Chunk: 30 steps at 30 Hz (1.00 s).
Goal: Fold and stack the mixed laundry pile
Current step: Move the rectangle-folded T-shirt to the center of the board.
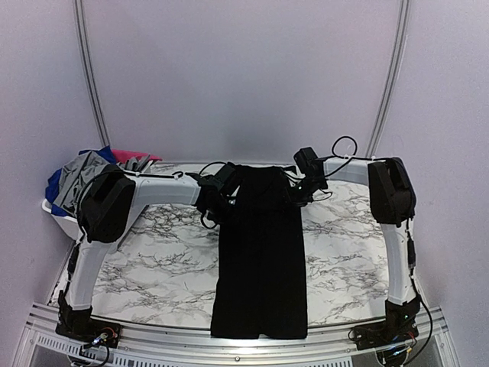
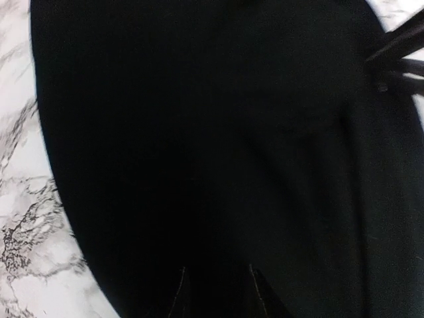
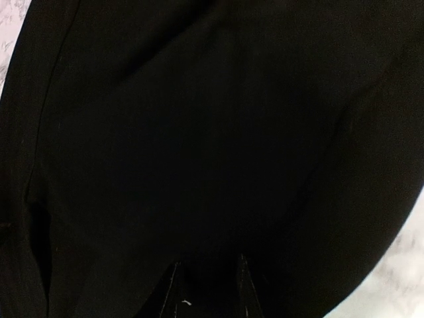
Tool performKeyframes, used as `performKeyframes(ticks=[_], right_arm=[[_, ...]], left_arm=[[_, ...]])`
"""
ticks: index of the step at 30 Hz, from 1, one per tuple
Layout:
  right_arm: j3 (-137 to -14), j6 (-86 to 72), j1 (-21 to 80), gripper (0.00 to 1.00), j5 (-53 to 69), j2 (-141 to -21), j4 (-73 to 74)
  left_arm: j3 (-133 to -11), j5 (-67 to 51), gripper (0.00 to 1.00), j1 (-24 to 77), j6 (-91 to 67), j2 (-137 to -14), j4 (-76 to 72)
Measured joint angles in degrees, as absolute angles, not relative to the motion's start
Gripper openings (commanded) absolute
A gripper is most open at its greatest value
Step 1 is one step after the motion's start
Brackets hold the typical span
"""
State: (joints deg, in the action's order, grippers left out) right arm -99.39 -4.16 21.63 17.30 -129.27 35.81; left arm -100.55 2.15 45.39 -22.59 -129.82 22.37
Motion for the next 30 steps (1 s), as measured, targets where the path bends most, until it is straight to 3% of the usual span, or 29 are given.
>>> performKeyframes(ticks=[11, 16, 22, 30], right_arm=[[-124.2, -2.9, 21.9, 0.28, 15.9, -144.6, 39.5], [-130.3, -3.0, 22.0, 0.39, 16.3, -148.0, 40.7], [-123.5, -3.9, 22.0, 0.54, 17.7, -142.6, 41.2], [-101.6, -5.3, 22.0, 0.6, 17.2, -113.1, 38.7]], left_arm=[[-100.4, 0.8, 0.28, 35.9, -25.7, -132.0, 21.5], [-104.8, -1.0, 0.36, 34.1, -25.1, -134.6, 21.7], [-105.2, -2.5, 0.55, 33.8, -23.6, -134.3, 22.0], [-88.8, -1.4, 0.73, 35.6, -21.0, -113.5, 21.8]])
